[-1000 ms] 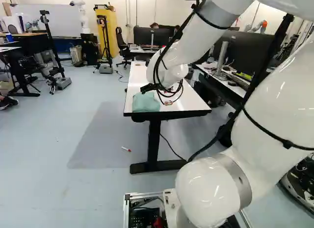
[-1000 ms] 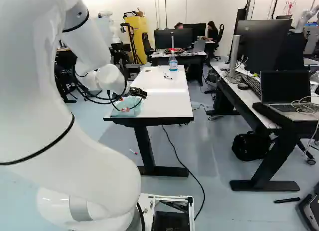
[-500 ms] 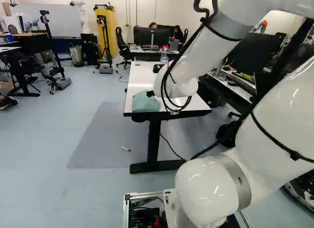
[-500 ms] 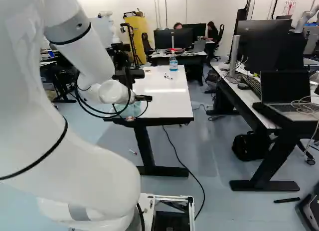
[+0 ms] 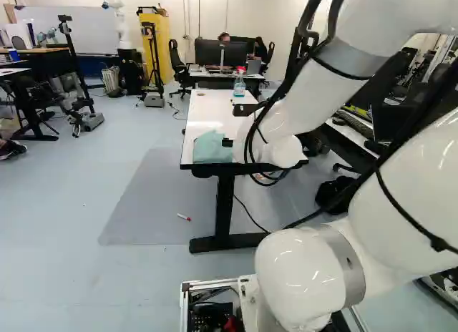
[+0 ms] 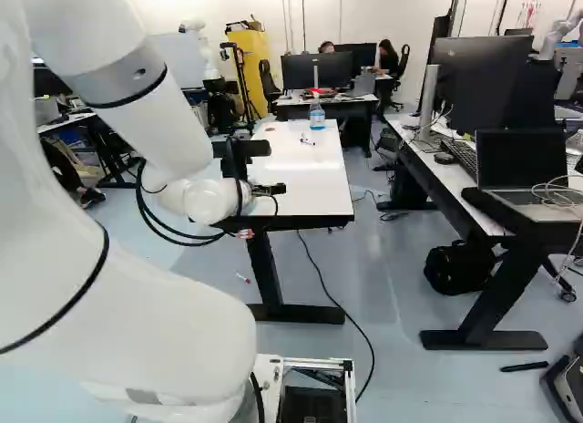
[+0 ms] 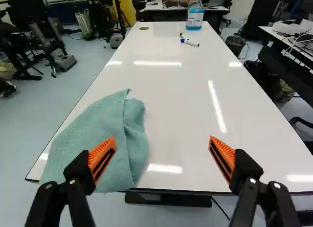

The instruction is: Clean the table with the green towel

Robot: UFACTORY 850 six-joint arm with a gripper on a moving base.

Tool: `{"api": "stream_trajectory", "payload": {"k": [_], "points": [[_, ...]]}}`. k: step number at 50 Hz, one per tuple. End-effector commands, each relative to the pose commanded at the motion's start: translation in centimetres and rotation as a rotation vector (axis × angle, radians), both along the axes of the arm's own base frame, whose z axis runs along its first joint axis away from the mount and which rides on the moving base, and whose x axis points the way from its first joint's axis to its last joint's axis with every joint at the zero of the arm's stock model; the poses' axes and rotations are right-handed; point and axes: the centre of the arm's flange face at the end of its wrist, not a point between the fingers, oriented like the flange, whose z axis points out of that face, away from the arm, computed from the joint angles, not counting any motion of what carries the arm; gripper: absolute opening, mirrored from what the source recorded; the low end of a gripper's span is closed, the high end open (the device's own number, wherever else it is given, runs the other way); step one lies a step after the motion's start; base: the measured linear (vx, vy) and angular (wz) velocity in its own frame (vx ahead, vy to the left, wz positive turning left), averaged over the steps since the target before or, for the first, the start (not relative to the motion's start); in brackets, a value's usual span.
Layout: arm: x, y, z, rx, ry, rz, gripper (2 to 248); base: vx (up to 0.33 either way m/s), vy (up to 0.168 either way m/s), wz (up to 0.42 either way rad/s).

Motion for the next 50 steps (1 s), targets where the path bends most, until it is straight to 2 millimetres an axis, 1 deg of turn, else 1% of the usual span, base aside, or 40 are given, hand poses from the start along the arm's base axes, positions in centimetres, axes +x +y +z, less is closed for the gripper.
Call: {"api": "stream_trajectory", "payload": {"k": [25, 50], "points": [[-3.1, -1.1, -1.5, -0.003, -0.083, -0.026, 247, 0.000, 0.000, 0.000], [-4.7, -1.6, -2.2, -0.005, -0.123, -0.038, 247, 0.000, 0.000, 0.000]]}}
